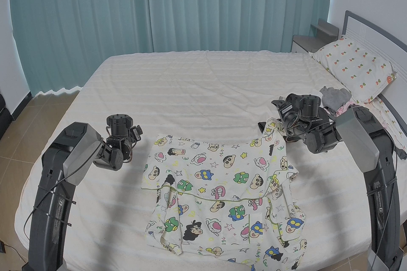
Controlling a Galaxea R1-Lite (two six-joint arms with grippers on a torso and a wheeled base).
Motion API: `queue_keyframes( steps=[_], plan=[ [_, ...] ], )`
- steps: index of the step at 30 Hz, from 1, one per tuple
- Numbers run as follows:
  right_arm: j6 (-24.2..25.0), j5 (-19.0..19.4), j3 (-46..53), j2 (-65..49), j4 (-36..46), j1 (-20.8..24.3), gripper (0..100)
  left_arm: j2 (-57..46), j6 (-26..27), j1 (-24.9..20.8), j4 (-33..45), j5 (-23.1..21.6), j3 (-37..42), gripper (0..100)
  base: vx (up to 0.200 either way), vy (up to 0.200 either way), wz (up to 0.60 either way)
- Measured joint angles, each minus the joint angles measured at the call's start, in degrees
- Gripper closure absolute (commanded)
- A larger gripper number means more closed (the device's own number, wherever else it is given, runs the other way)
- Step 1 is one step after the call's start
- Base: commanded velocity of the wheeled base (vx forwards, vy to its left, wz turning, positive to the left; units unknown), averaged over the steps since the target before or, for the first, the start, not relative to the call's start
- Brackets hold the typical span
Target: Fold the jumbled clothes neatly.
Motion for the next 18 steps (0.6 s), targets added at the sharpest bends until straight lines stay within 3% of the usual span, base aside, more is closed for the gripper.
queue_keyframes(
  steps=[3,10,18],
  plan=[
    [3.1,0.4,-1.4,0.0,3.9,-0.2,0,0.0,0.0,0.1,0.0,0.0,0.4,0,0.0,0.0,0.0],
    [16.1,1.5,-9.4,-0.7,14.4,-0.4,0,-0.7,-1.3,0.4,-0.2,-0.2,3.6,0,0.0,0.0,0.0],
    [25.0,7.6,-16.5,-2.5,29.6,-2.5,0,-4.4,-3.8,0.5,-0.2,-2.5,10.7,0,0.0,0.0,0.0]
  ],
)
